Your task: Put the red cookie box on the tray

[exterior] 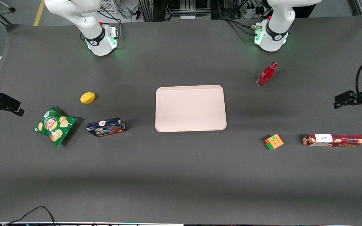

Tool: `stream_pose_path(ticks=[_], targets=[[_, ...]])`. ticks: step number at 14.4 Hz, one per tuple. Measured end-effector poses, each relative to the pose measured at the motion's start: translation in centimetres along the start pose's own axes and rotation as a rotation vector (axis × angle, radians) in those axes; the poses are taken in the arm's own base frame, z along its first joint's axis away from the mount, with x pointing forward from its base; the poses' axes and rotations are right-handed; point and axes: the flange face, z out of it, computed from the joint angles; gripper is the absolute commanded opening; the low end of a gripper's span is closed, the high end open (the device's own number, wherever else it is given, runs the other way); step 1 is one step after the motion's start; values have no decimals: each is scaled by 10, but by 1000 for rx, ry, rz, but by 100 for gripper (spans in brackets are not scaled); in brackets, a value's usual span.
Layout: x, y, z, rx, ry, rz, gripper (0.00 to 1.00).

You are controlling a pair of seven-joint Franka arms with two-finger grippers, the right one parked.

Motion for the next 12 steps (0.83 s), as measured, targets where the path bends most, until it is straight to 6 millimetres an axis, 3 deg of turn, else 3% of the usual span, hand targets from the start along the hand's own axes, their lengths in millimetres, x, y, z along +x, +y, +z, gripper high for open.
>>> stream_pose_path(ticks=[7, 12], targets=[[17, -82, 52, 23, -20, 259, 100], [32, -119, 121, 8, -66, 803, 100]])
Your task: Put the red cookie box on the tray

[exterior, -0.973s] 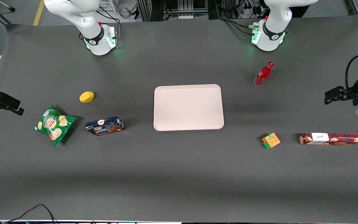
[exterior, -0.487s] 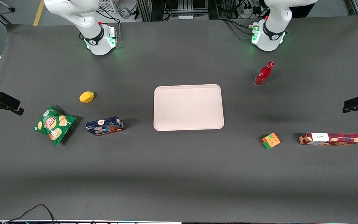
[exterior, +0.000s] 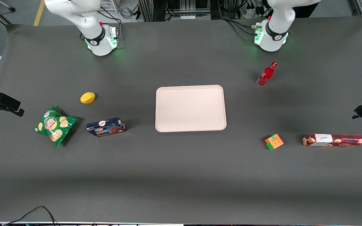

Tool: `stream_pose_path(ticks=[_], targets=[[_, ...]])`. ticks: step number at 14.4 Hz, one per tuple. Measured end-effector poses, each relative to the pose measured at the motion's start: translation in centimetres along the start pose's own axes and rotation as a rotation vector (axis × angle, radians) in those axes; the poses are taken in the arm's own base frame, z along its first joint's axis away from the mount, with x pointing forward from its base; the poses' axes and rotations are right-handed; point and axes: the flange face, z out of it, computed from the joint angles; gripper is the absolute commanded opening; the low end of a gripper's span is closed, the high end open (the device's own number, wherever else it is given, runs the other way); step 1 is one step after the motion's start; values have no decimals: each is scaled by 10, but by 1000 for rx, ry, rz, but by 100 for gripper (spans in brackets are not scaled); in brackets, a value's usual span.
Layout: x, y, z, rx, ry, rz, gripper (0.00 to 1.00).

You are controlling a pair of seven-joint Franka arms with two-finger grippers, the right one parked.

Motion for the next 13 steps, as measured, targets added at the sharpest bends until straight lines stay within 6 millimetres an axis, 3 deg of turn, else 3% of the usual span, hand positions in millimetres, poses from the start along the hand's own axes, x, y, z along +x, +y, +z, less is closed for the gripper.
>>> stream_pose_path(ticks=[6, 13], targets=[[11, -18, 61, 105, 17, 506, 100], [6, -6, 117, 127, 63, 660, 100]])
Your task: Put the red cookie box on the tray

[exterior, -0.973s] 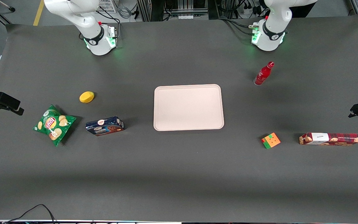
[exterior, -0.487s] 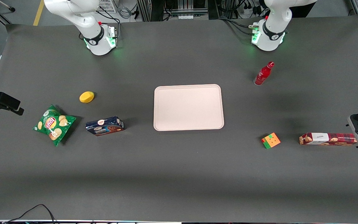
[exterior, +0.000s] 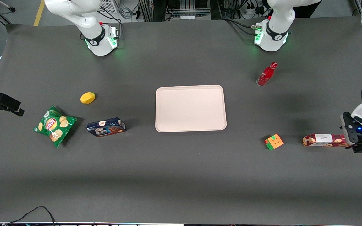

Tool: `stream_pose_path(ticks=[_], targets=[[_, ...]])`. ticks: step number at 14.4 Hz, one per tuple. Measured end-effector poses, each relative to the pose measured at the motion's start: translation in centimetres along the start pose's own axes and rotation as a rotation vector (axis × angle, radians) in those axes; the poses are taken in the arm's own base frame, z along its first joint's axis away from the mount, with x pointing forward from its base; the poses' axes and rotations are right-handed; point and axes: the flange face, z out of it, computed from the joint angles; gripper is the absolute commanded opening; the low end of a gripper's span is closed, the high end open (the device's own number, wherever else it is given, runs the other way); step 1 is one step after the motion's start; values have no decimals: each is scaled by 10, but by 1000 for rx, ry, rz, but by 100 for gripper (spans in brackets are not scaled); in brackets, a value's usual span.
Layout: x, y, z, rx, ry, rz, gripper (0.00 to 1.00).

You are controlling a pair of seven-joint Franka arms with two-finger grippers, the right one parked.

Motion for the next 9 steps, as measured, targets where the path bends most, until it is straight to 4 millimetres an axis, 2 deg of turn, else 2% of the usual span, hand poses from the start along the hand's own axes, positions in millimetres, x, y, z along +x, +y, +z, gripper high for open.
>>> stream_pose_path(ticks=[6, 9], targets=[[3, 26, 43, 27, -13, 2, 100], [-2, 35, 53, 36, -19, -8, 100]])
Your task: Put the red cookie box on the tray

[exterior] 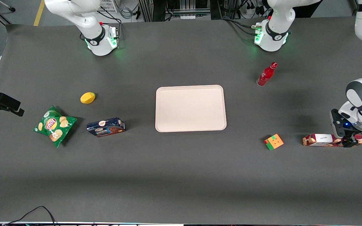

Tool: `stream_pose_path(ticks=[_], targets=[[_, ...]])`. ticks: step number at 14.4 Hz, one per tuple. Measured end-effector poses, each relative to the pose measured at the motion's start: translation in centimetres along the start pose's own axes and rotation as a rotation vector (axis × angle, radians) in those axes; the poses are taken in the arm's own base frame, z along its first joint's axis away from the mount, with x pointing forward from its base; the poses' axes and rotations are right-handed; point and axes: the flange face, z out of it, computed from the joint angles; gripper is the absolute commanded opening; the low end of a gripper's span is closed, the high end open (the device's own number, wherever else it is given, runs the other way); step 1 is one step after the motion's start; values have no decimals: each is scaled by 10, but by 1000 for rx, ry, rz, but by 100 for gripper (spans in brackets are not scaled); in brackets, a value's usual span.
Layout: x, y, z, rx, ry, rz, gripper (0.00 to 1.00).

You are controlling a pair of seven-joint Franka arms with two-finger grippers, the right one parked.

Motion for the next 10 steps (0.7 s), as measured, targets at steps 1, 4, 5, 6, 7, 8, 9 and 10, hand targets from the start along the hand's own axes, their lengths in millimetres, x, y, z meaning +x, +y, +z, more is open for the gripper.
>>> stream_pose_path(ticks=[1, 4, 5, 6, 7, 8, 9, 10], targets=[[-1, 1, 1, 9, -4, -1, 100], [-2, 1, 2, 33, -13, 14, 100], [-5, 2, 2, 38, -16, 13, 100], [-7, 3, 3, 41, -17, 12, 100], [-9, 4, 4, 43, -18, 11, 100], [-9, 5, 6, 42, -13, 5, 100], [-9, 7, 9, 39, -3, -3, 100], [-9, 8, 14, 35, 9, -12, 100]])
